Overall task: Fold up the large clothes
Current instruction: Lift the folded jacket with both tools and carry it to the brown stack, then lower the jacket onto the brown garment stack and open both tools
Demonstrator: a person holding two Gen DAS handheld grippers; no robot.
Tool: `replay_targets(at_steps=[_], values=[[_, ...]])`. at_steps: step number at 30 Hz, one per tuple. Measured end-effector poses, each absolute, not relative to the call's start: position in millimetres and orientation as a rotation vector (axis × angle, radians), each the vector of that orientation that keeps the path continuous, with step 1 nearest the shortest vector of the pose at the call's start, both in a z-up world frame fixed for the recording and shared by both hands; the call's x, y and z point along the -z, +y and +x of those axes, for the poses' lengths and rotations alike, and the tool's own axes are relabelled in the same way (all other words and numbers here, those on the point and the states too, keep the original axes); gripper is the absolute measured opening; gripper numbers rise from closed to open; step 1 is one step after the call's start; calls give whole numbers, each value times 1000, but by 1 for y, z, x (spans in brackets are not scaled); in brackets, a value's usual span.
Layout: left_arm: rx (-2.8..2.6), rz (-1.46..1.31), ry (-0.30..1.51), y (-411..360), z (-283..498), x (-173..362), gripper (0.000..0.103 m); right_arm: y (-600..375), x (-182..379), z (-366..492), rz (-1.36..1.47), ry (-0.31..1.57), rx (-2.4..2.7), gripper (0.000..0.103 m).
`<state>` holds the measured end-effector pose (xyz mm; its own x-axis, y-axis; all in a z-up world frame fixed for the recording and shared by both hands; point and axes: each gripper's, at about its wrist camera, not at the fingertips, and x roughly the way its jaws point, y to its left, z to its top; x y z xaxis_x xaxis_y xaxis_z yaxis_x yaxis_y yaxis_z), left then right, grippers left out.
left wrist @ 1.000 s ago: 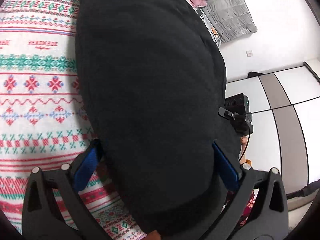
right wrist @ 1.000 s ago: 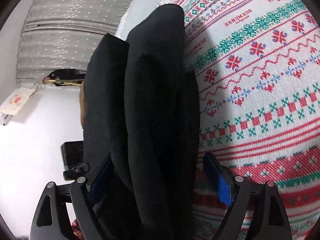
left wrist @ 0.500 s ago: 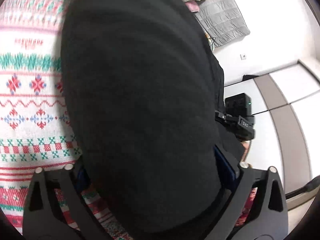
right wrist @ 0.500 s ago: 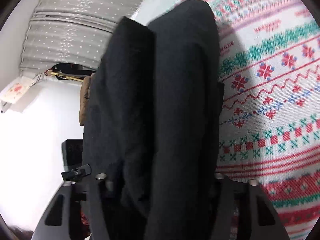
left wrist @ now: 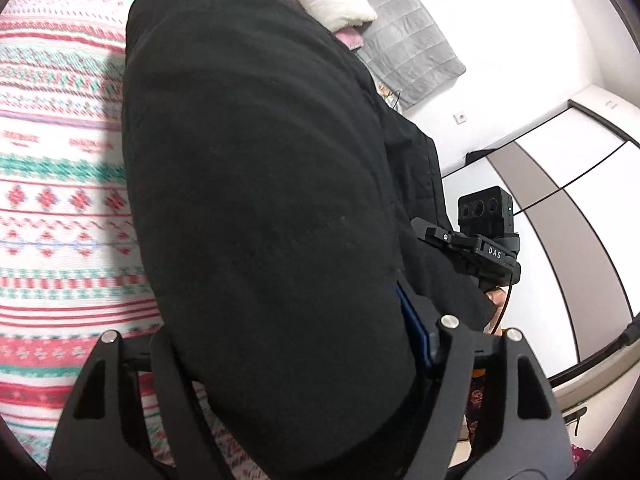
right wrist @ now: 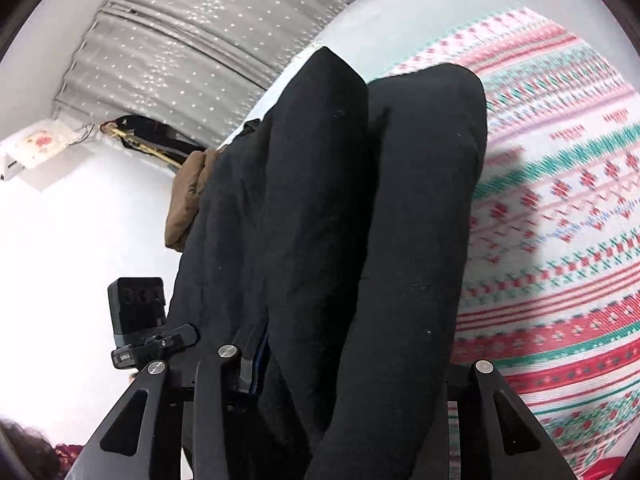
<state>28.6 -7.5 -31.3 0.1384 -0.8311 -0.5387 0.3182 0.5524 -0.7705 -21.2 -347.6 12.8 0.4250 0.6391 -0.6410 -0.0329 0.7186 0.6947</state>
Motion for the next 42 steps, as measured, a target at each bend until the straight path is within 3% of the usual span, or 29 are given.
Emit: replay_targets(at_steps=[13, 27, 32, 37, 39, 42], values=[[767, -571, 950, 167, 71, -76, 74, -183, -110, 71, 533, 975, -635, 40], [553, -518, 733, 422, 227, -204, 74, 97, -216, 308, 460, 845, -904, 41], [476, -565, 710, 512, 294, -163, 76, 179, -195, 389, 443, 856, -945, 44], [278, -705, 827, 577, 343, -27, 87, 235, -82, 466, 518, 1024, -839, 58], [327, -878, 789, 597, 344, 13, 88, 250, -27, 488, 540, 1123, -749, 67], [378, -890, 731, 604, 334, 14, 88, 249, 3, 496, 682, 1118, -841, 70]])
